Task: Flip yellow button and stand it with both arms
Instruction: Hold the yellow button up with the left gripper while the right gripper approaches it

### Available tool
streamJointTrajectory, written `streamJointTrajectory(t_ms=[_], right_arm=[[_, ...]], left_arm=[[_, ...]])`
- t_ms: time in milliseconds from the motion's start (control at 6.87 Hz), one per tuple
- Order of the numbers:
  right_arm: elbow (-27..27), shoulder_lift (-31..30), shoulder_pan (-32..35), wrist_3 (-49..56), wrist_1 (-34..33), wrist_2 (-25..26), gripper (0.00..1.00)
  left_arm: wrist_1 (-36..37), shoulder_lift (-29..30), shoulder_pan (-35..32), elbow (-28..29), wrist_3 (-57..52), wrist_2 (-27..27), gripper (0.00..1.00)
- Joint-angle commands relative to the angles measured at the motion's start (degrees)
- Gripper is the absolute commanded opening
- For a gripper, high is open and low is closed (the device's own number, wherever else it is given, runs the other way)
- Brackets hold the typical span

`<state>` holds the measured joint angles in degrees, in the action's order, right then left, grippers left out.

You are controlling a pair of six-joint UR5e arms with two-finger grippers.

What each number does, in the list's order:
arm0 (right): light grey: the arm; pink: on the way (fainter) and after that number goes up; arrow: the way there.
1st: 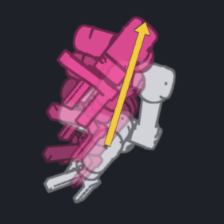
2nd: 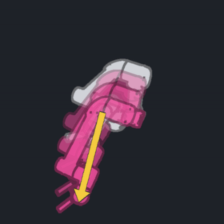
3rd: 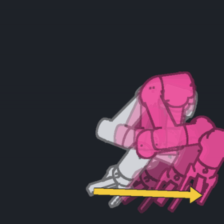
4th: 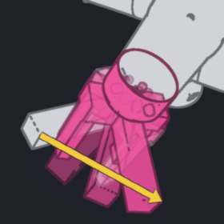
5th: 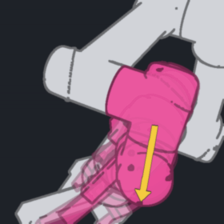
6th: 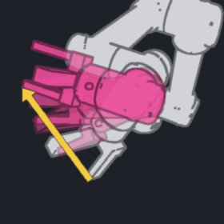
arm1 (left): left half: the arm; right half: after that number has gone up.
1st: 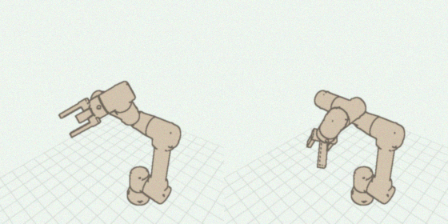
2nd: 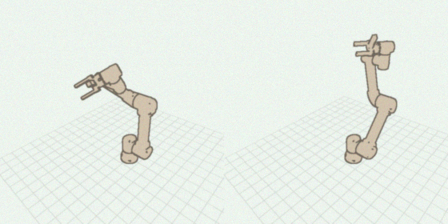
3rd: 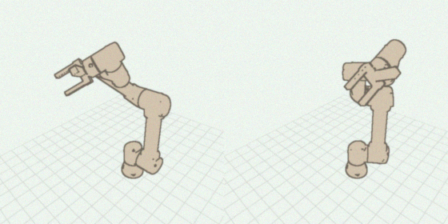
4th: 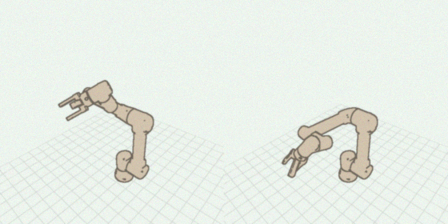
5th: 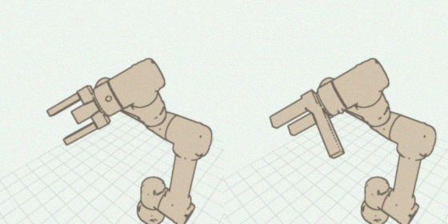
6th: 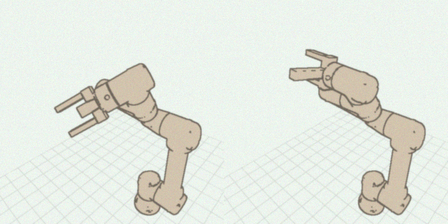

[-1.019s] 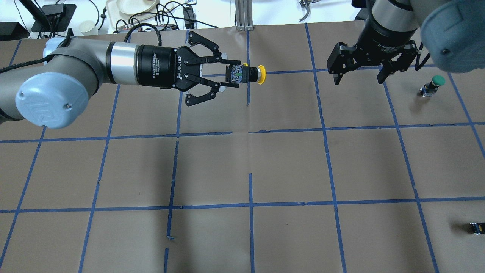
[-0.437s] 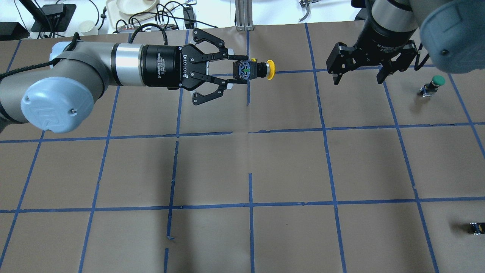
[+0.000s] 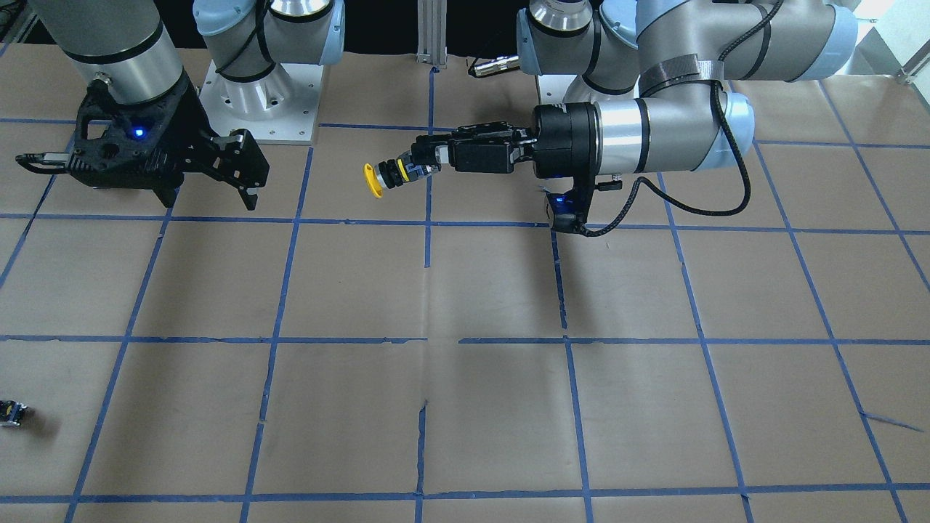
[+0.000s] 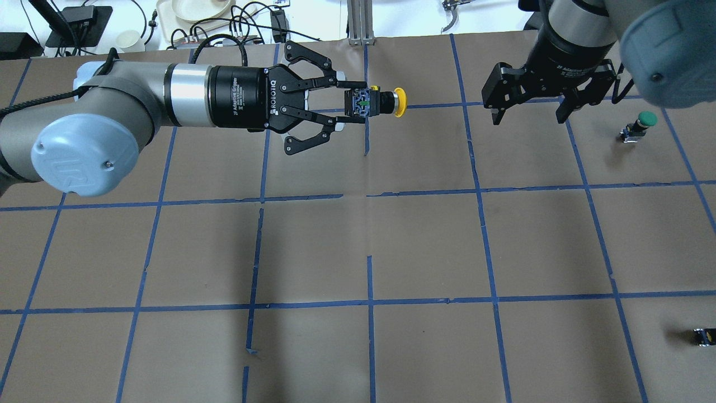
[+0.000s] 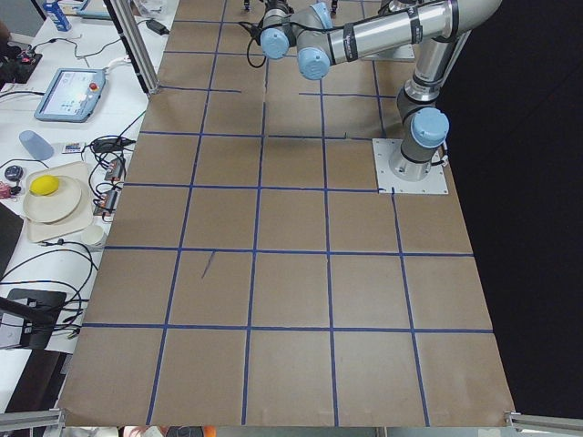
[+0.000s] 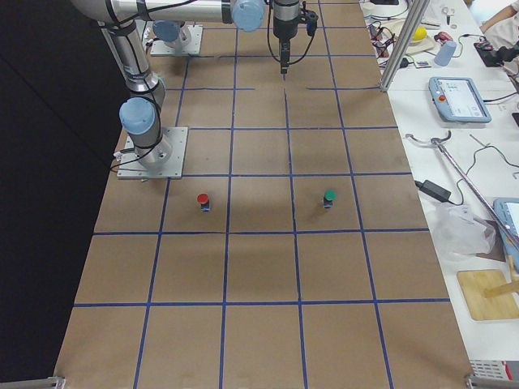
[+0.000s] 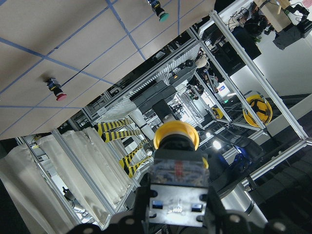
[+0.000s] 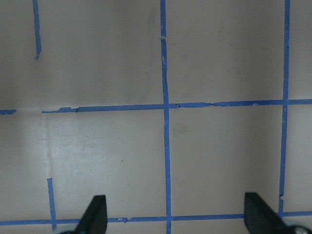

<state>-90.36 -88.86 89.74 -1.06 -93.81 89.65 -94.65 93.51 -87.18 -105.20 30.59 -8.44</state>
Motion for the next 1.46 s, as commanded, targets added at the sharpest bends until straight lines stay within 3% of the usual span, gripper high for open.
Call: streamJointTrajectory(t_ms=[0, 873, 1019, 1310], right_arm=[[0.0, 0.0, -0.1, 0.0, 0.0, 0.0, 1.00], [0.0, -1.0, -3.7, 0.1, 0.1, -0.2, 1.00], [0.0, -1.1, -4.6, 0.0, 0.6, -5.0, 1.00], [-0.1, -0.5, -9.1, -2.2, 5.1, -21.7, 1.00]], left_arm=[[0.3, 0.3, 0.3, 0.0, 0.0, -0.1, 0.02], [0.8, 0.3, 0.1, 0.3, 0.1, 0.2, 0.02], [0.8, 0.2, 0.0, 0.2, 0.0, 0.2, 0.02], [0.8, 0.3, -2.3, 0.3, -0.1, 0.8, 0.03]])
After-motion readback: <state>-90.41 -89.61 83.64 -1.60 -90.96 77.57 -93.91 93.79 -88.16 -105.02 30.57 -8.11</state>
